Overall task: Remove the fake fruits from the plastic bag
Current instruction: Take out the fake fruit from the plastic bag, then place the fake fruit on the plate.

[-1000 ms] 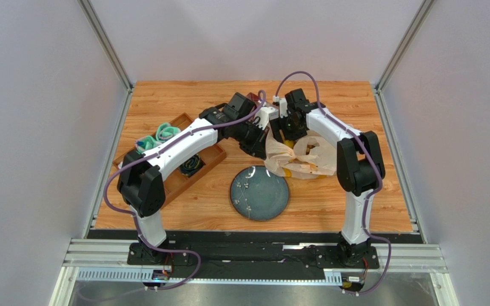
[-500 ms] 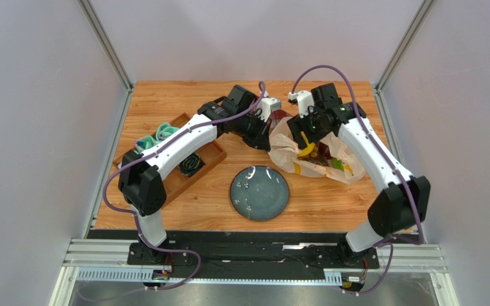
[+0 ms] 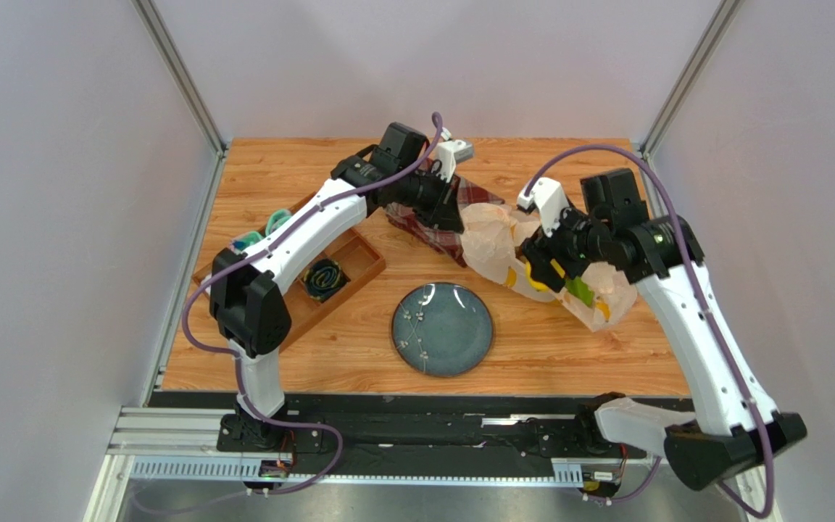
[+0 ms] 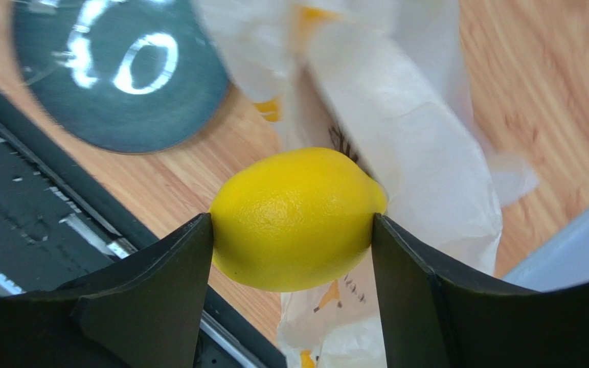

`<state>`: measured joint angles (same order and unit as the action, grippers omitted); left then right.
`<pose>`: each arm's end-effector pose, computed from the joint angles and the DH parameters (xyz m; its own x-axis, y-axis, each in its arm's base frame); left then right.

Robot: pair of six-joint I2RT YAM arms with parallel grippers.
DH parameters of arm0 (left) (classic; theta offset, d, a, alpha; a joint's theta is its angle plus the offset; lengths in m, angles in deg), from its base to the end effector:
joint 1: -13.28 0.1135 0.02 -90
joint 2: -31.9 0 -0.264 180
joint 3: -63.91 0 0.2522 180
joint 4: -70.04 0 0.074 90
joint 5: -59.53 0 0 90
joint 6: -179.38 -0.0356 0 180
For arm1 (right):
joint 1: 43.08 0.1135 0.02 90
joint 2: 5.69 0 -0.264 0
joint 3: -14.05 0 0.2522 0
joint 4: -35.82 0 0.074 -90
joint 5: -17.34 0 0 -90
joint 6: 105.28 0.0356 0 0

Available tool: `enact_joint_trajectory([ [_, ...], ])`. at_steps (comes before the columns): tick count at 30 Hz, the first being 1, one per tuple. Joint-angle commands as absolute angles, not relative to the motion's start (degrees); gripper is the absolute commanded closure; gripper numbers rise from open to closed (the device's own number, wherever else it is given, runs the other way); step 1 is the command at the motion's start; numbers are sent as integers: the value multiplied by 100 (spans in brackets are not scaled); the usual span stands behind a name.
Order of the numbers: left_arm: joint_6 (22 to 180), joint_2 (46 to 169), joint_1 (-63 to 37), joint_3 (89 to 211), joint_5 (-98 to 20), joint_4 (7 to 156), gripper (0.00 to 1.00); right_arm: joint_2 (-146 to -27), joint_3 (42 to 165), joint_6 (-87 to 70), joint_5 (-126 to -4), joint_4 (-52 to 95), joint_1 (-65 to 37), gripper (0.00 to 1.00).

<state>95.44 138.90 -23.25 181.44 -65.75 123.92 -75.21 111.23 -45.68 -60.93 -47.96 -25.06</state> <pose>0.3253 -0.2666 0.3413 -0.6354 0.3635 -0.6813 0.7606 0.4468 -0.4710 0.1991 0.0724 0.3875 -0.4731 -0.6749 -0.5662 -0.7537 0.6429 -0.1365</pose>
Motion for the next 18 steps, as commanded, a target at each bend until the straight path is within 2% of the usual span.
enact_joint_trajectory([
  [1, 9561, 14106, -2293, 18516, -7071, 12116, 100, -6994, 11184, -5097, -4893, -4660, -1717, 39],
  [5, 9719, 14229, -2214, 18473, -7379, 12001, 100, -7222, 10605, -5394, -4919, -4238, -637, 40],
  [8, 9983, 14238, -2083, 18358, -7511, 11896, 100, -7423, 10060, -5640, -4893, -3667, -250, 40],
  [14, 10388, 14246, -1828, 18156, -7783, 11624, 100, -8127, 9594, -6098, -5016, -2682, 113, 39],
  [18, 10590, 14282, -1740, 18130, -7924, 11526, 100, -9056, 9742, -6309, -5209, -2514, 113, 39],
])
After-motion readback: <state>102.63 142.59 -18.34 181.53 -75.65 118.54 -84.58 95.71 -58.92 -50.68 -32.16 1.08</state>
